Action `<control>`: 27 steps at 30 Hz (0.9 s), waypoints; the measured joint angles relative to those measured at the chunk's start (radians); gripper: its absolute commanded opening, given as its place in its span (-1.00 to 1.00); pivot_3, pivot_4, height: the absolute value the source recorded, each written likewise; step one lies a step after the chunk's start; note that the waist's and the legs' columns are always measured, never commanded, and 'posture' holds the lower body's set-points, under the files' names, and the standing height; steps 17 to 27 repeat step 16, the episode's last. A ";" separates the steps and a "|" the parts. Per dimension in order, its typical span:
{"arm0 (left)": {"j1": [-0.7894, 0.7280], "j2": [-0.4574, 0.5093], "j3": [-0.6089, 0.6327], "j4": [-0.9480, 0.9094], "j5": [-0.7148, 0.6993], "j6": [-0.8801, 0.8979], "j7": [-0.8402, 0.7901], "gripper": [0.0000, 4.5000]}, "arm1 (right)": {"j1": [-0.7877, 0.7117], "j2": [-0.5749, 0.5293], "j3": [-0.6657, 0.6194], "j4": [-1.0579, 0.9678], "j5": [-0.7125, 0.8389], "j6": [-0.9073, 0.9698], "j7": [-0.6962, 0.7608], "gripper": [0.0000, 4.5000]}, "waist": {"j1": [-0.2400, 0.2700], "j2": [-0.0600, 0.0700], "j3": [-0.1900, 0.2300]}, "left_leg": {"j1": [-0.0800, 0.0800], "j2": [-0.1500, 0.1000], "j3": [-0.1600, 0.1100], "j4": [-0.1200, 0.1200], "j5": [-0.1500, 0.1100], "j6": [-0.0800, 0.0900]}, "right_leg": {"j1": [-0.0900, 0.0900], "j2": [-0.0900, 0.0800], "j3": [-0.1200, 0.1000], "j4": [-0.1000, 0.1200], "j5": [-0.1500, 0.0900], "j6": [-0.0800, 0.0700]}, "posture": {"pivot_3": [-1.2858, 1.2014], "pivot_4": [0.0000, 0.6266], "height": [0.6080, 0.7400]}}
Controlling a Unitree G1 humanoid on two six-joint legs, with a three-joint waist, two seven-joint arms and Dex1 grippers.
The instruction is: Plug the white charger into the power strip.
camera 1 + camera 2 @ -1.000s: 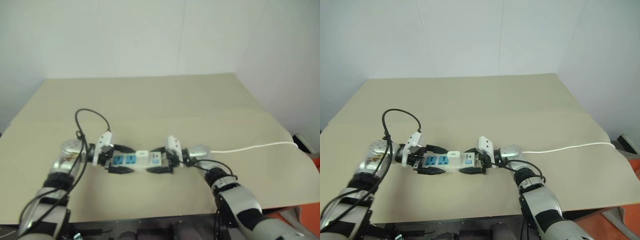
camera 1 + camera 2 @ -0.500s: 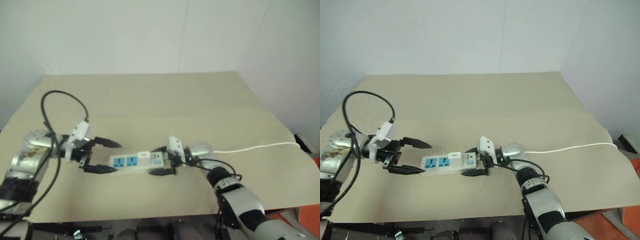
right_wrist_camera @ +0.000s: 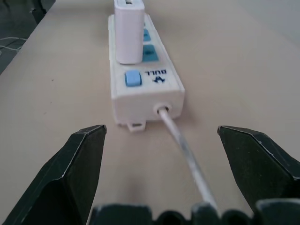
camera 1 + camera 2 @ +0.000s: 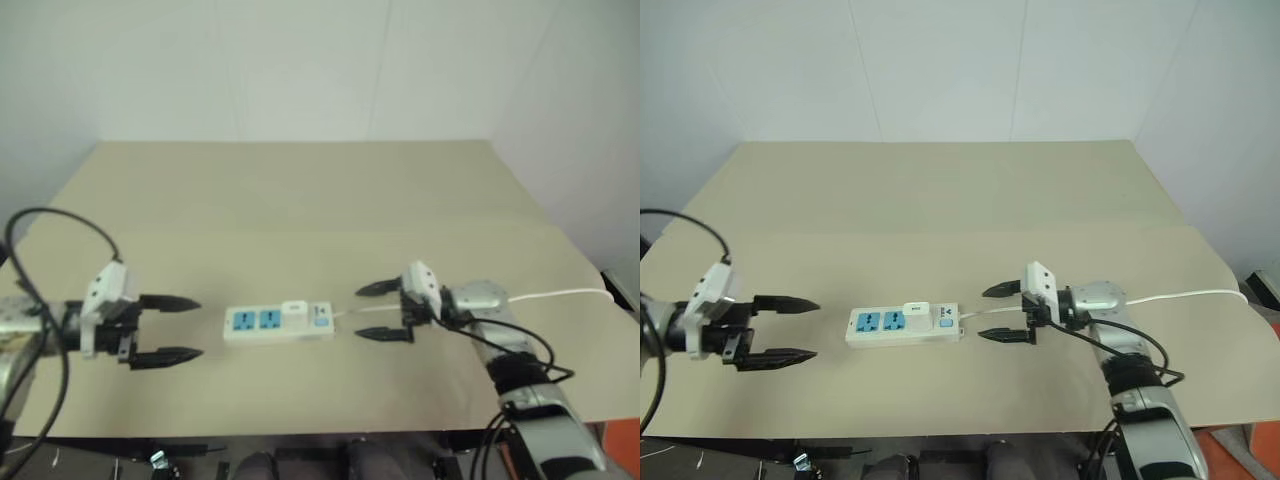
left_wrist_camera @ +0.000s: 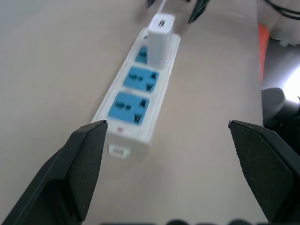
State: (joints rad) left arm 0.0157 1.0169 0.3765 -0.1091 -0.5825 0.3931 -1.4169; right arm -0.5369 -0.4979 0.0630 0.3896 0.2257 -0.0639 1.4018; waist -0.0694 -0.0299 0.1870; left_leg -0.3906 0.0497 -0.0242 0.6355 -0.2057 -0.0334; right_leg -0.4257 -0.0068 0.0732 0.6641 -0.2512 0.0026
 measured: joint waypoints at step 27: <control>0.174 -0.256 0.127 -0.345 -0.149 0.160 0.380 1.00 | 0.166 0.015 -0.027 -0.212 0.074 0.153 -0.176 0.99 | 0.003 -0.002 0.001 | 0.000 0.000 0.001 0.001 0.000 0.000 | 0.002 -0.001 0.000 -0.001 0.000 0.001 | 0.03 -0.52 1.00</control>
